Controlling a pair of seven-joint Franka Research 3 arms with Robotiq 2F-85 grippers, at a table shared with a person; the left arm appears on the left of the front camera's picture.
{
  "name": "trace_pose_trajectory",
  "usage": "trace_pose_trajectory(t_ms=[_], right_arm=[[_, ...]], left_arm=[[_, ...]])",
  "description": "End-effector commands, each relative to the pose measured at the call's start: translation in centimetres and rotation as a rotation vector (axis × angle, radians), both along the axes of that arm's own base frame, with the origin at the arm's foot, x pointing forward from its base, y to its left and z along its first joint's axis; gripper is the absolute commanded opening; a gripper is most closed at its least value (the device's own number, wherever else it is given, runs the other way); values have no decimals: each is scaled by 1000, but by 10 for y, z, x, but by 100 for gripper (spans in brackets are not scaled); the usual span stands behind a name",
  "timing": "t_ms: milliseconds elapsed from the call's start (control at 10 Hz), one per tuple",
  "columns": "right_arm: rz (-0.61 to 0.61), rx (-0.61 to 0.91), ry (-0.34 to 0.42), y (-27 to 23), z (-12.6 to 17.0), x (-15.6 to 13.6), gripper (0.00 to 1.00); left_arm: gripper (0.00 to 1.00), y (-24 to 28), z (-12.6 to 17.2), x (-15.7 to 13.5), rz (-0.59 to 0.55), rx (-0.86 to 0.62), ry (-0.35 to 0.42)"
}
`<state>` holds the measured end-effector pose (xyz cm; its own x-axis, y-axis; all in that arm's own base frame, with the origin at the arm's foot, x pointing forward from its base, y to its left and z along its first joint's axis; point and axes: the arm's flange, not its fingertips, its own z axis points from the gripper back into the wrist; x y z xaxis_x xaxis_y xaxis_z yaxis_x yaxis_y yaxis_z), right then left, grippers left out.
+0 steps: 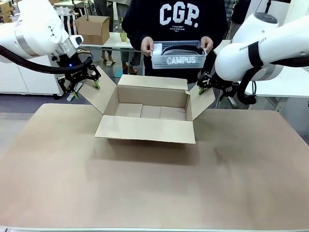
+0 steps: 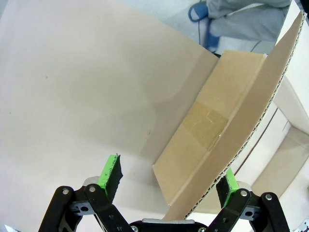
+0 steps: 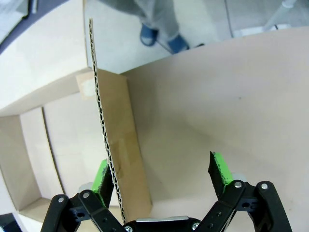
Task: Pack the gift set into the box.
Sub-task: Lift both hands away from the flaps of the Package Box.
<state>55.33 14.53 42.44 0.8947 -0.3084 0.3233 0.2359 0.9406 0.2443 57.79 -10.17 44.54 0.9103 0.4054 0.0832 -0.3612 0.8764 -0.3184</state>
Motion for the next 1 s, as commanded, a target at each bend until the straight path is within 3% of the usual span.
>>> trace_pose_trajectory(t_ms=[0,900], right_arm=[[-2,-27,14,0,0,3,100],[-2,-27,14,0,0,3,100]], left_arm=[[100,0,2,-1,18,13,-4],[100,0,2,-1,18,13,-4]])
